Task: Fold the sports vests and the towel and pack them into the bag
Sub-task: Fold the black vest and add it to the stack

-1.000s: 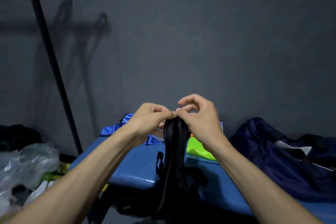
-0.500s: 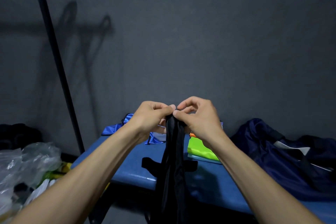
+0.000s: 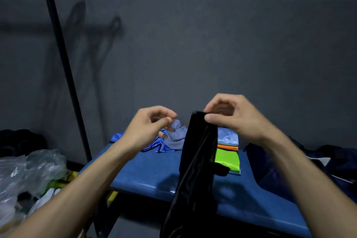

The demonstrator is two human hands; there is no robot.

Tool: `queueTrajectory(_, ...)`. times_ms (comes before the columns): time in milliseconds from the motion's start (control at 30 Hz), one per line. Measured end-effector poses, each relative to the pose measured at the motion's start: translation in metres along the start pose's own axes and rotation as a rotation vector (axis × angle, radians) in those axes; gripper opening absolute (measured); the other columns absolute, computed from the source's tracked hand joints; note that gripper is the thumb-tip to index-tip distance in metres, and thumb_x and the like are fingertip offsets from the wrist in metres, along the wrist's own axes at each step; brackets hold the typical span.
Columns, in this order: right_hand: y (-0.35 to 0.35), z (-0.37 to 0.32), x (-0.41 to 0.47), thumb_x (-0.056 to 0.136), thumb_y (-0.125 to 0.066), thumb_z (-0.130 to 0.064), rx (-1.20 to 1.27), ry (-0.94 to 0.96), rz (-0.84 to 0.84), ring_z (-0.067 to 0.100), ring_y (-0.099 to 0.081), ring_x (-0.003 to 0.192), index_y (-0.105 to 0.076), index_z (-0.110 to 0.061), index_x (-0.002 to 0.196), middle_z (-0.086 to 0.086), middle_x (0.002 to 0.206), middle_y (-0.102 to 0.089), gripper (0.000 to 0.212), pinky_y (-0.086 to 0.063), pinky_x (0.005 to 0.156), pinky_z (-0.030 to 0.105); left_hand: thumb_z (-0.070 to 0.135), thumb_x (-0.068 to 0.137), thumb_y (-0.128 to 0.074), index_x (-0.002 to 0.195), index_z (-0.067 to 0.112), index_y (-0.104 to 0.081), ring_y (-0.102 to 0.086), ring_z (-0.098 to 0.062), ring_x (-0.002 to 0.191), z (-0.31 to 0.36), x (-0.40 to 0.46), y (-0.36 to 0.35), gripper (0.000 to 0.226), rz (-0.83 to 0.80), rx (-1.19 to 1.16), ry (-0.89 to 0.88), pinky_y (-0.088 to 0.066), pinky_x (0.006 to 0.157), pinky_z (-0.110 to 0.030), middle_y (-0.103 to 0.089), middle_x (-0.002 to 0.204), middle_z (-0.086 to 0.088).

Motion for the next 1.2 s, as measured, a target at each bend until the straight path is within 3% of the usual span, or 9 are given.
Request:
queueTrajectory(100,0.015,-0.013,-0.004,0.085,-0.073,-0.002,0.099,0.026,-0.21,0.016,-0.065,0.084,-0.066,0.0,0.094,0.007,0.087,-0.07,0.011,-0.052,0.08,0.023,0.015,0.083,-0.069,0.094,0.024,-0.073,-0.067,-0.01,0.085,0.016,-0.006,0.012,0.015,0.027,0.175,-0.275,-0.054,0.076,-0.031,-0.072,0.091,0.005)
queueTrajectory(233,0.024,-0.026,0.004,0.086,-0.073,-0.002,0.03,0.056,-0.291,0.014,-0.065,0.084,-0.066,0.001,0.095,0.004,0.087,-0.069,0.011,-0.051,0.08,0.022,0.02,0.085,-0.081,0.109,0.026,-0.067,-0.065,-0.02,0.107,0.04,-0.024,-0.014,0.029,-0.091,0.305,-0.439,-0.053,0.091,-0.039,-0.066,0.109,0.007)
queueTrajectory(433,0.019,-0.024,0.008,0.087,-0.074,-0.004,0.005,0.066,-0.299,0.02,-0.068,0.088,-0.068,0.0,0.097,0.012,0.092,-0.072,0.012,-0.054,0.083,0.027,0.025,0.09,-0.078,0.106,0.021,-0.068,-0.067,-0.01,0.093,0.025,-0.03,-0.051,0.019,-0.286,0.203,-0.337,-0.054,0.083,-0.043,-0.071,0.096,0.005)
queueTrajectory(533,0.022,-0.016,0.011,0.087,-0.075,-0.006,-0.034,0.062,-0.25,0.022,-0.069,0.09,-0.069,-0.001,0.097,0.016,0.095,-0.073,0.012,-0.055,0.088,0.03,0.039,0.095,-0.07,0.102,0.005,-0.066,-0.06,-0.029,0.084,0.009,-0.03,-0.063,0.035,-0.448,0.199,-0.257,-0.051,0.082,-0.059,-0.063,0.095,-0.022)
queueTrajectory(667,0.032,0.003,0.007,0.089,-0.074,-0.003,-0.036,0.043,-0.176,0.025,-0.07,0.095,-0.068,0.0,0.099,0.02,0.1,-0.072,0.012,-0.054,0.094,0.036,0.055,0.097,-0.057,0.094,0.012,-0.066,-0.058,-0.035,0.082,-0.001,-0.026,-0.052,0.045,-0.576,0.427,-0.197,-0.051,0.081,-0.056,-0.061,0.09,-0.02)
queueTrajectory(800,0.033,0.025,0.001,0.088,-0.074,-0.001,0.011,0.026,-0.118,0.026,-0.069,0.092,-0.067,0.001,0.1,0.023,0.098,-0.07,0.014,-0.055,0.093,0.038,0.051,0.093,-0.065,0.075,0.017,-0.05,-0.05,-0.017,0.061,0.035,-0.014,-0.03,0.042,-0.417,1.007,-0.45,-0.035,0.059,-0.033,-0.055,0.066,0.006)
queueTrajectory(933,0.028,0.051,-0.006,0.086,-0.074,0.002,0.116,-0.006,-0.031,0.016,-0.065,0.088,-0.066,-0.002,0.1,0.008,0.091,-0.069,0.017,-0.055,0.082,0.023,0.066,0.077,-0.07,0.074,0.024,-0.056,-0.052,-0.013,0.065,0.088,-0.005,-0.02,0.045,-0.22,1.237,-0.734,-0.027,0.065,-0.029,-0.055,0.06,0.011)
queueTrajectory(1100,0.026,0.069,-0.013,0.087,-0.07,0.008,0.243,-0.025,0.063,0.007,-0.063,0.088,-0.064,-0.005,0.101,-0.002,0.092,-0.066,0.02,-0.052,0.083,0.017,0.061,0.087,-0.07,0.071,0.016,-0.051,-0.038,-0.014,0.055,0.061,0.003,-0.031,0.051,-0.697,1.113,-0.338,-0.036,0.057,-0.034,-0.047,0.058,0.002)
queueTrajectory(1200,0.03,0.07,-0.012,0.09,-0.066,0.008,0.295,-0.027,0.098,0.006,-0.062,0.088,-0.063,-0.007,0.103,-0.003,0.093,-0.067,0.02,-0.051,0.083,0.016,0.046,0.093,-0.07,0.073,0.015,-0.055,-0.033,-0.014,0.055,0.064,-0.013,-0.039,0.04,-0.857,0.968,-0.308,-0.031,0.053,-0.026,-0.041,0.059,0.001)
Point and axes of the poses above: each hand's wrist, its own x-axis towards the middle knuckle, its own y-axis out of the back of the hand, z = x × y, the point moved 9 cm from there along x, towards the middle knuckle
